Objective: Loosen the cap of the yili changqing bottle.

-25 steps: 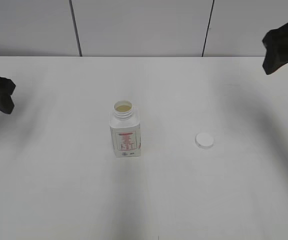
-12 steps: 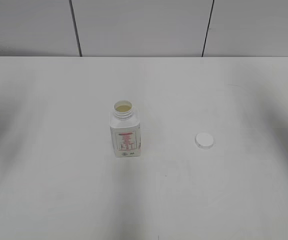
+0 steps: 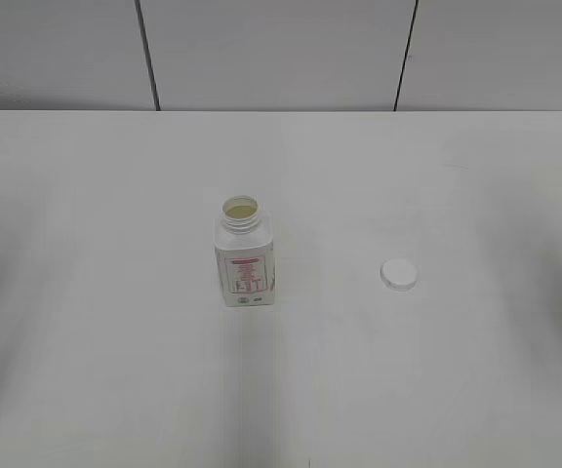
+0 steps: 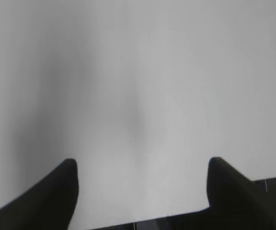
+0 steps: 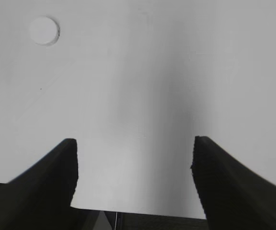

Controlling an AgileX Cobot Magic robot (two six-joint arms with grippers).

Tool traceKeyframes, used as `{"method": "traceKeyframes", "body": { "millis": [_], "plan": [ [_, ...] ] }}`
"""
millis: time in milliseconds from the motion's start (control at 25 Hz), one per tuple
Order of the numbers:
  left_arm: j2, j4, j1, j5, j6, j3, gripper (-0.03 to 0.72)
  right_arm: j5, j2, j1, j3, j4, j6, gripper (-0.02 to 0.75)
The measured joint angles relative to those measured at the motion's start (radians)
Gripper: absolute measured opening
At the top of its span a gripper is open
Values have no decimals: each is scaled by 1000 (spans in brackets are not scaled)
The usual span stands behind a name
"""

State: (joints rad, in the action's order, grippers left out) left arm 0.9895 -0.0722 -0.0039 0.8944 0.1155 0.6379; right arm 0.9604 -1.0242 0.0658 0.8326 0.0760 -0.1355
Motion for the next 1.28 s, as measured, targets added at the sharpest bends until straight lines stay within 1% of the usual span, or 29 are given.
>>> {"method": "traceKeyframes", "body": {
  "millis": [240, 360, 600, 800, 920, 1040, 1280],
  "plan": [
    [-159, -23, 0, 54, 0, -64, 511, -6, 186, 0, -137, 8, 4, 585],
    [-263, -46, 0, 61, 0, -77, 511, -7, 293, 0, -194, 9, 4, 585],
    [-372, -59, 0, 113, -3, -90, 506, -6, 426, 0, -285, 9, 5, 585],
    [-435, -85, 0, 150, -7, -111, 488, 8, 523, 0, -295, 12, 17, 585],
    [-504, -90, 0, 150, -7, -113, 486, 64, 572, 0, -295, 14, 21, 585],
    [-589, -91, 0, 152, -7, -113, 486, 124, 621, 0, -305, 14, 23, 585],
    [-799, -92, 0, 153, -7, -113, 486, 129, 773, 0, -320, 22, 23, 585]
  ]
}}
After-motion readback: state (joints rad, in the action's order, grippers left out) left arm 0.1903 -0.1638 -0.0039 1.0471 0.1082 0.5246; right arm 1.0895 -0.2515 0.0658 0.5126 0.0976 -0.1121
